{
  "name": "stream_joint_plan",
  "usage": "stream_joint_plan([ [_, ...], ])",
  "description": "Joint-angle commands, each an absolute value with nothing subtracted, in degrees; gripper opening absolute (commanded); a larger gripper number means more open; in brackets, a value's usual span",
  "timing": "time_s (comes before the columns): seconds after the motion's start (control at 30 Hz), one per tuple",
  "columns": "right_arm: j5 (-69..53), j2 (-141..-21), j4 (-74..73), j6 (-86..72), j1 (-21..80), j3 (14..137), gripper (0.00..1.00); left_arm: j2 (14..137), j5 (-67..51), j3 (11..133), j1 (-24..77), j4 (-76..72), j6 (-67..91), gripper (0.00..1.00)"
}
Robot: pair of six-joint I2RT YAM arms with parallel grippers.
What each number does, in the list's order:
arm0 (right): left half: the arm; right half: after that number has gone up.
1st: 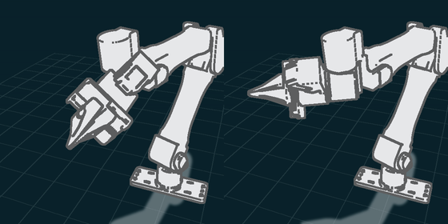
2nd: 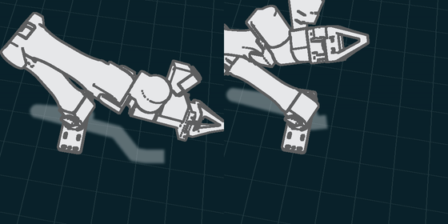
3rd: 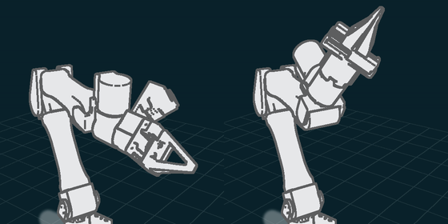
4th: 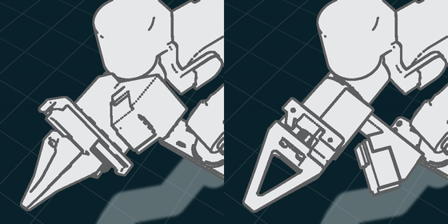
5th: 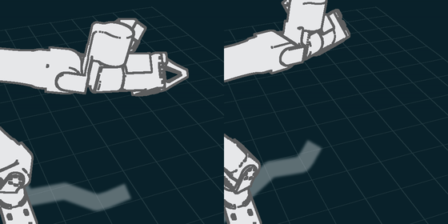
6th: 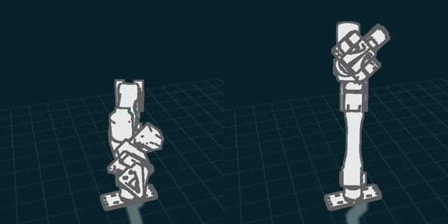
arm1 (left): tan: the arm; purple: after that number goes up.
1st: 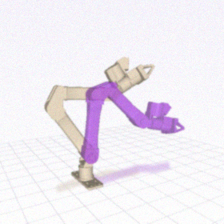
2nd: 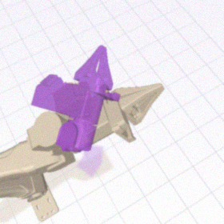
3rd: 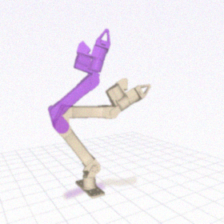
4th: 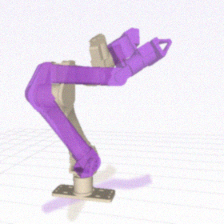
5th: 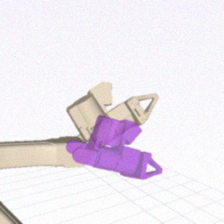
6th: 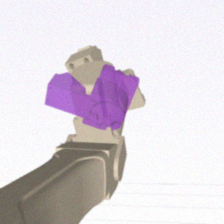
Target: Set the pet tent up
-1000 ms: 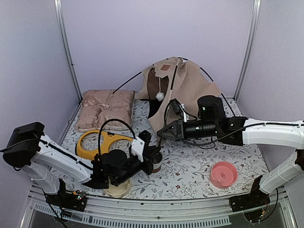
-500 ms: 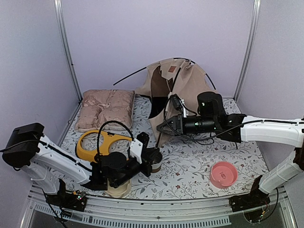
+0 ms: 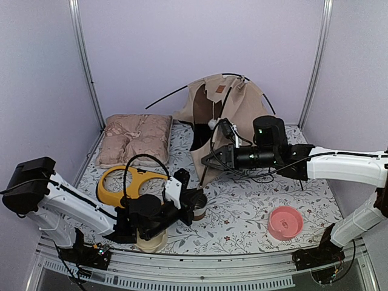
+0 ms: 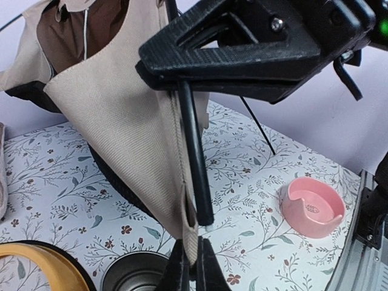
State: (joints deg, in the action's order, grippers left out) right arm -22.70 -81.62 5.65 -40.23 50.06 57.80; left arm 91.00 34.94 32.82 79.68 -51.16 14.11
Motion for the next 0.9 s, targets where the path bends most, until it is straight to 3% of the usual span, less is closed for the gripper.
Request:
stream_joint_plan([
  [0.0,-8.97,-81.71,16.67,-41.73,42.86,62.16,0.00,92.08,27.33,29.70,86.39,-41.49,14.59,0.00],
  [0.87,-9.32,-81.97,17.14,-41.86,41.71,61.87,0.00,93.80,27.98,30.77,87.54,-41.15,14.50,0.00],
])
